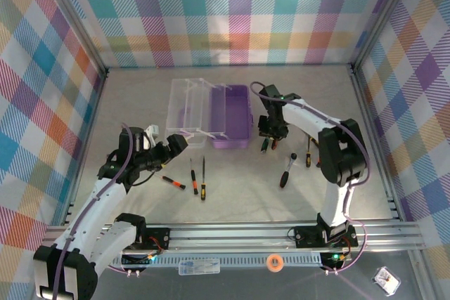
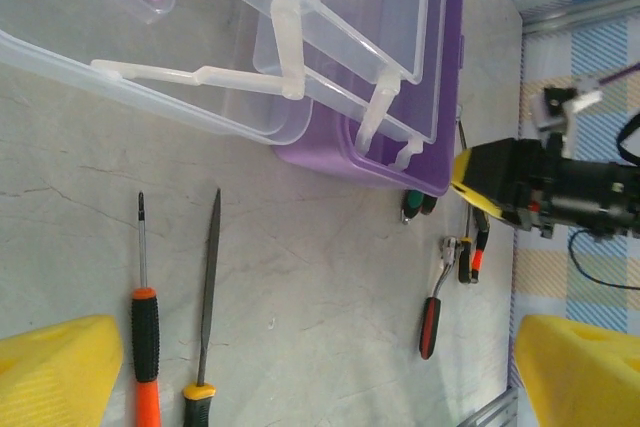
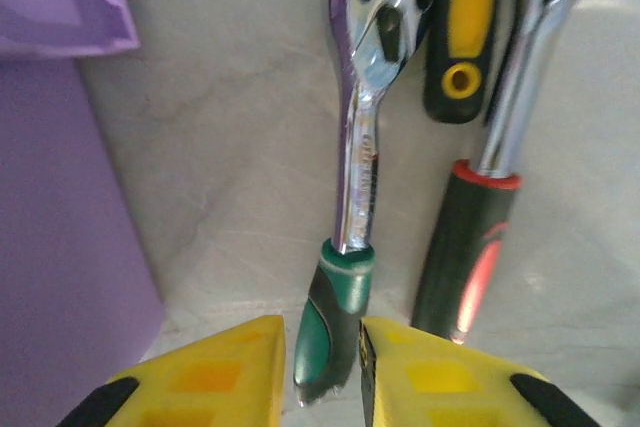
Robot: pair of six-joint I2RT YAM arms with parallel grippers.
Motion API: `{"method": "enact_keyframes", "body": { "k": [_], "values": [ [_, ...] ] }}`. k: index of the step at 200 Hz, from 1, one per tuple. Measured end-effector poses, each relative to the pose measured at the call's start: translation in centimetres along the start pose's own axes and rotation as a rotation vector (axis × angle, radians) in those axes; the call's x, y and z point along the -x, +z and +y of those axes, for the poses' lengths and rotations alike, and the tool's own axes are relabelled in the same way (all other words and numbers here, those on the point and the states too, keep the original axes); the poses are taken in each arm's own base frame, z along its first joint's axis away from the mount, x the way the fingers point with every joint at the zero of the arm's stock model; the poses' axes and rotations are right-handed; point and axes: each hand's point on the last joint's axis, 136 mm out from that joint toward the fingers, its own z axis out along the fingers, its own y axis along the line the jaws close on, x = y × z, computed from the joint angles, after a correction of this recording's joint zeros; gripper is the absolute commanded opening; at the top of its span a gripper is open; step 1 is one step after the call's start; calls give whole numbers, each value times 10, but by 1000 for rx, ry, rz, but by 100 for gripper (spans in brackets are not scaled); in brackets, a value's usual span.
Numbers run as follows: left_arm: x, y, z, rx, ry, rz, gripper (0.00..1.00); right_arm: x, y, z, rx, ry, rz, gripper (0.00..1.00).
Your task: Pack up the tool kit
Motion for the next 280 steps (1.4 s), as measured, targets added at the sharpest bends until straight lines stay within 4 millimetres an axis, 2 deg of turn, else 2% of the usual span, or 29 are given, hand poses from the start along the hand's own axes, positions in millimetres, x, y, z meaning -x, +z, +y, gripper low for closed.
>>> {"method": "enact_keyframes", "body": {
  "k": [25, 91, 131, 167, 200, 245, 280],
  "values": [
    [-5, 2, -3, -6, -1, 15, 100, -5, 16, -3, -33, -1, 30, 30],
    [-12, 6, -11, 11, 37, 28, 100, 2, 22, -6, -59, -7, 5, 32],
    [-12, 8, -10, 39, 34, 14, 100, 5, 35, -4, -51, -19, 14, 32],
    [-12, 6, -13, 68, 47, -1, 100, 5, 36, -5, -48, -18, 19, 20],
    [-9, 0, -15, 93, 56, -26, 100, 3, 33, -5, -7, -10, 9, 13],
    [-6, -4, -13, 126, 54, -44, 100, -1, 28, -1, 52, -8, -2, 10],
    [-2, -1, -8, 159, 53, -60, 100, 2, 14, 6, 93, -26, -23, 10]
  ]
}}
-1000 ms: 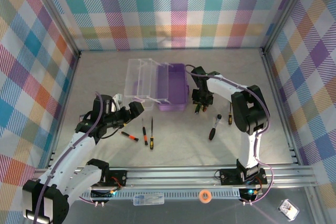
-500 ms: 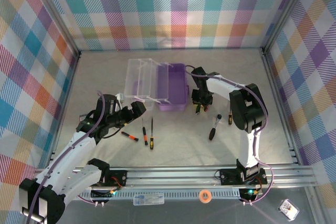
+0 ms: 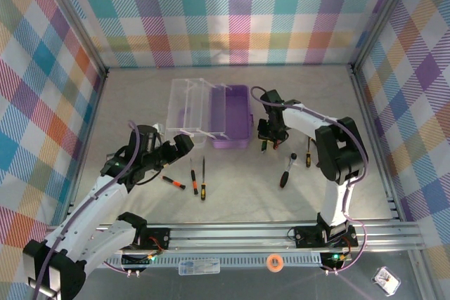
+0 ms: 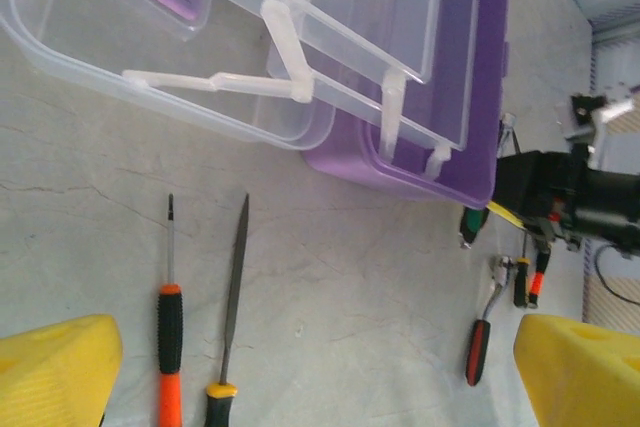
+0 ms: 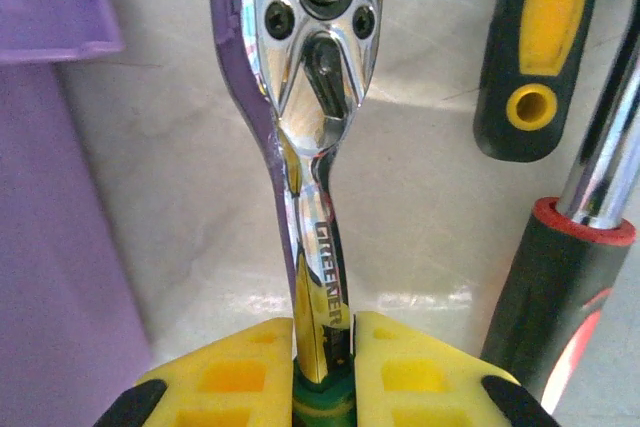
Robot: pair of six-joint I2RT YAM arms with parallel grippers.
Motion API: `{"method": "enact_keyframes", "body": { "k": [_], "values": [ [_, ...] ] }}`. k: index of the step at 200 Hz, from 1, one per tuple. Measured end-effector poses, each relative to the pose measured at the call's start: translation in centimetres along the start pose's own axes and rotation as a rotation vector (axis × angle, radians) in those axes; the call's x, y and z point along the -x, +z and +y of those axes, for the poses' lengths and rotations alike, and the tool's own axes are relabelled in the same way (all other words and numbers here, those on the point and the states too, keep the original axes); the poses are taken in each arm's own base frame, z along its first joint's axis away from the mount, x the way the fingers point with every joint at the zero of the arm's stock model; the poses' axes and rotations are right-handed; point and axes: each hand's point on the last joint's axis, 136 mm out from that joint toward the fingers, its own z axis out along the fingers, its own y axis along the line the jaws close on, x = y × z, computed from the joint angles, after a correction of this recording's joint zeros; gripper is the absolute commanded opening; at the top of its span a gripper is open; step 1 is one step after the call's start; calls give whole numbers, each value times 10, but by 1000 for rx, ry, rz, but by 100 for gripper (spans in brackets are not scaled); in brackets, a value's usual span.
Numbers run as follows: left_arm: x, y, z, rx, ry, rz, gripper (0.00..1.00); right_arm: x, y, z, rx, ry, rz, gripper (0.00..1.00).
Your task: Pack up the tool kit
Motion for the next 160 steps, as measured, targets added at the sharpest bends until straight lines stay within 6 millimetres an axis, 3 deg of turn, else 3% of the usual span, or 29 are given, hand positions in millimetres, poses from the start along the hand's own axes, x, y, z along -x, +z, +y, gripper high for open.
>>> {"method": "enact_keyframes", "body": {
  "k": [80, 134, 160],
  "values": [
    [18, 0, 16, 96, -21, -107, 100, 16, -29, 17, 53, -21, -56, 9],
    [21, -3, 24, 137, -18, -132, 100, 55, -76, 72, 179, -84, -158, 9],
    [22, -4, 25, 141, -18, -137, 100, 67, -77, 102, 242, -117, -162, 9]
  ]
}}
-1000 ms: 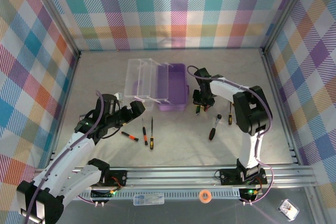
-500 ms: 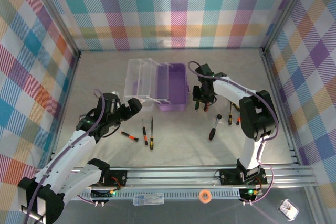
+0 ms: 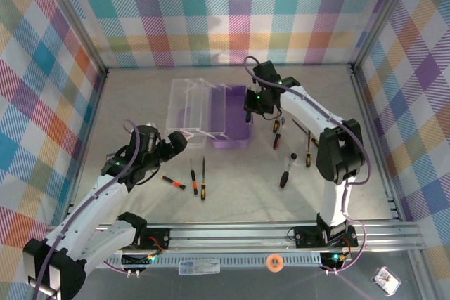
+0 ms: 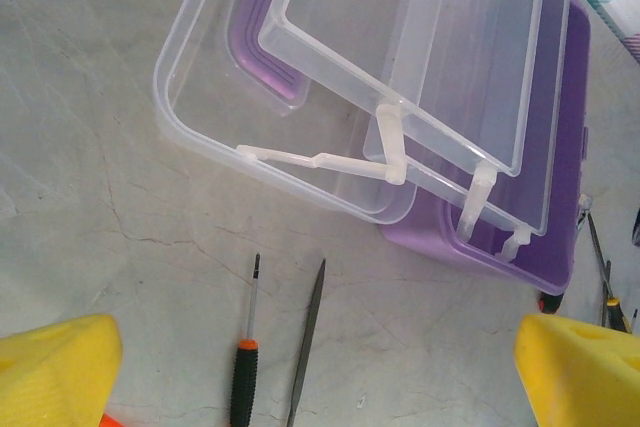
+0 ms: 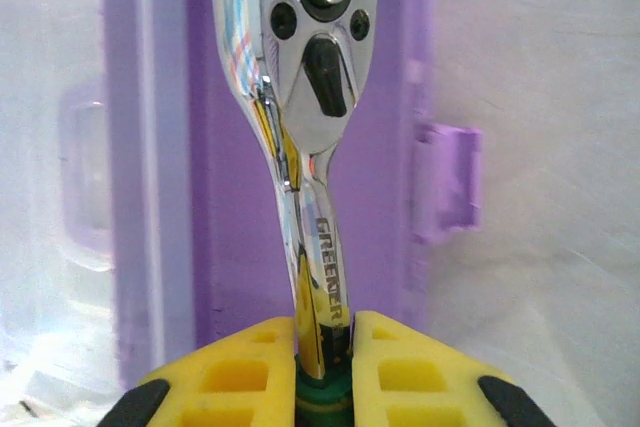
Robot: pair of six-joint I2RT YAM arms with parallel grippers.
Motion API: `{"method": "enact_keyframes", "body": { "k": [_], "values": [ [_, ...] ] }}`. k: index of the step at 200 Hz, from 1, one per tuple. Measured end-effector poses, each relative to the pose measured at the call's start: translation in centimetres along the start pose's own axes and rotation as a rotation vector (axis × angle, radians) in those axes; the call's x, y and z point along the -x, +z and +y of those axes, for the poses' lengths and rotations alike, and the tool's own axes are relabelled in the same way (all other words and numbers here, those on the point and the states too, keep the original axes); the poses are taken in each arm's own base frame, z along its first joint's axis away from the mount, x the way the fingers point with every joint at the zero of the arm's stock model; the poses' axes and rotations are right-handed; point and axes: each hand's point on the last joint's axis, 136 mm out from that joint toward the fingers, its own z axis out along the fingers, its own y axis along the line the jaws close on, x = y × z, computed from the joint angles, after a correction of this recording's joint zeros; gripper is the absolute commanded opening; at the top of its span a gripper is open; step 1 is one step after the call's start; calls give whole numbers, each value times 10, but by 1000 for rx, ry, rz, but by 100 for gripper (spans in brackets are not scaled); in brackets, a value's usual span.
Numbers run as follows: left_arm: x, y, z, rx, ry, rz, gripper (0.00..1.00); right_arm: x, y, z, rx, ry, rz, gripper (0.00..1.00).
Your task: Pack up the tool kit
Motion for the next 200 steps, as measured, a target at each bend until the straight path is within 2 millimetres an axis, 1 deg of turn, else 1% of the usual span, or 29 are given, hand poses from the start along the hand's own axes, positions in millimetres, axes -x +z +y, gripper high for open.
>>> {"method": "enact_keyframes", "body": {
  "k": [17, 33, 56, 78, 103, 137, 164, 183, 200],
  "values": [
    [0, 0, 0, 1, 0, 0, 100, 2, 16, 9, 26, -5, 27, 9],
    [0, -1, 0, -1, 0, -1, 100, 0, 32, 12, 39, -3, 62, 9],
    [0, -1, -1, -3, 0, 0, 100, -10, 57, 15, 64, 4, 132, 10],
    [0, -1, -1, -5, -1, 0, 100, -19, 74, 15, 79, 16, 181, 10],
    [1, -3, -2, -10, -1, -4, 100, -25, 86, 12, 71, 45, 208, 10],
    [1, -4, -2, -13, -1, -6, 100, -15, 101, 17, 87, 65, 208, 10],
    [1, -4, -2, -14, -1, -6, 100, -14, 112, 18, 95, 71, 219, 10],
    [1, -4, -2, -14, -5, -6, 100, -16, 117, 17, 93, 74, 230, 11],
    [0, -4, -3, -19, -7, -1, 100, -15, 116, 19, 102, 75, 236, 12]
  ]
}}
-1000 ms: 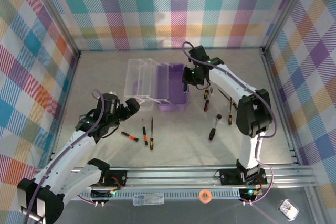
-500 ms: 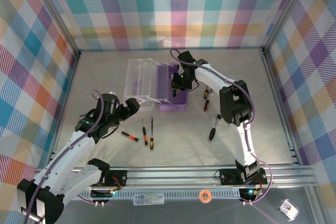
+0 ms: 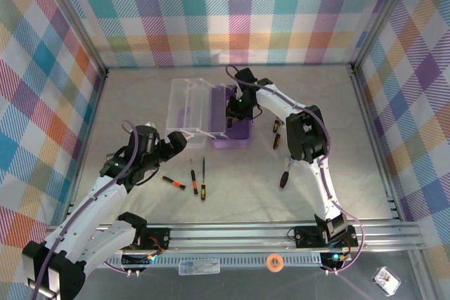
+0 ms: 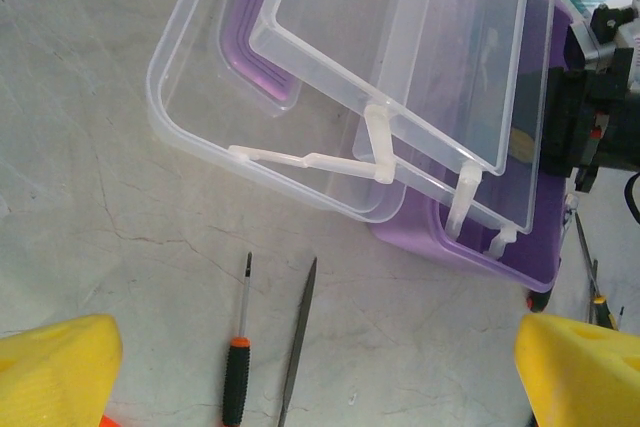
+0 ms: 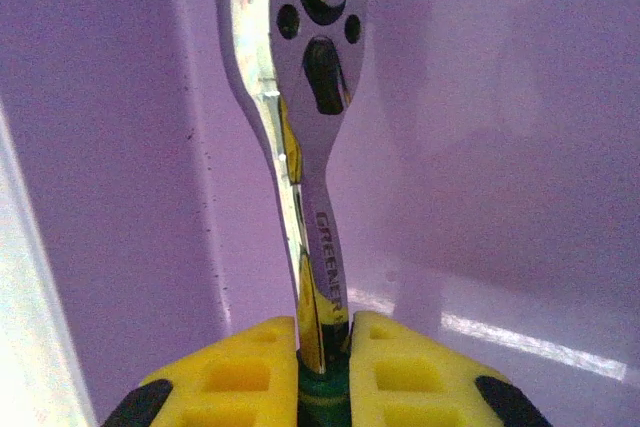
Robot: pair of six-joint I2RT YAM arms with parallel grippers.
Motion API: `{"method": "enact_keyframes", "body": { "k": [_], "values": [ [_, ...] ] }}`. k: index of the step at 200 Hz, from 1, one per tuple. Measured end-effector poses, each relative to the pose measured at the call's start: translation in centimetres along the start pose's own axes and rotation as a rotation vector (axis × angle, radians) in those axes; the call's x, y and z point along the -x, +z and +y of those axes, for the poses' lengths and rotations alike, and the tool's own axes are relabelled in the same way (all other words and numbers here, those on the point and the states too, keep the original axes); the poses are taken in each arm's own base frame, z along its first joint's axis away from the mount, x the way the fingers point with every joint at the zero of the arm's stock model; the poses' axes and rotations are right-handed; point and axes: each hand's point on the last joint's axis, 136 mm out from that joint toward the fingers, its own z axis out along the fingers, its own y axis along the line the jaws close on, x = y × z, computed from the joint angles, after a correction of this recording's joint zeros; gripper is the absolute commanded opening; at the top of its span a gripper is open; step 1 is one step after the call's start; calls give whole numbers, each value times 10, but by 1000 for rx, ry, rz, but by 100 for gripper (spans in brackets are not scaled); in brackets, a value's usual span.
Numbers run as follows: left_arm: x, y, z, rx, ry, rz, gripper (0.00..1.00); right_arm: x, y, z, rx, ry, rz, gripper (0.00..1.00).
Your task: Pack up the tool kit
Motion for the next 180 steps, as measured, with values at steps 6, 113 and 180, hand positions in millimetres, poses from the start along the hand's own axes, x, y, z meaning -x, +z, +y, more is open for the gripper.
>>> {"method": "enact_keyframes", "body": {
  "k": [6, 113, 180],
  "values": [
    [0, 0, 0, -1, -2, 1, 100, 1, 1, 1, 4, -1, 1, 13],
    [-2, -4, 0, -5, -2, 7, 100, 1, 0, 5, 13, 27, 14, 27],
    [-2, -8, 1, -9, -2, 4, 100, -1, -2, 8, 31, 28, 26, 29]
  ]
}}
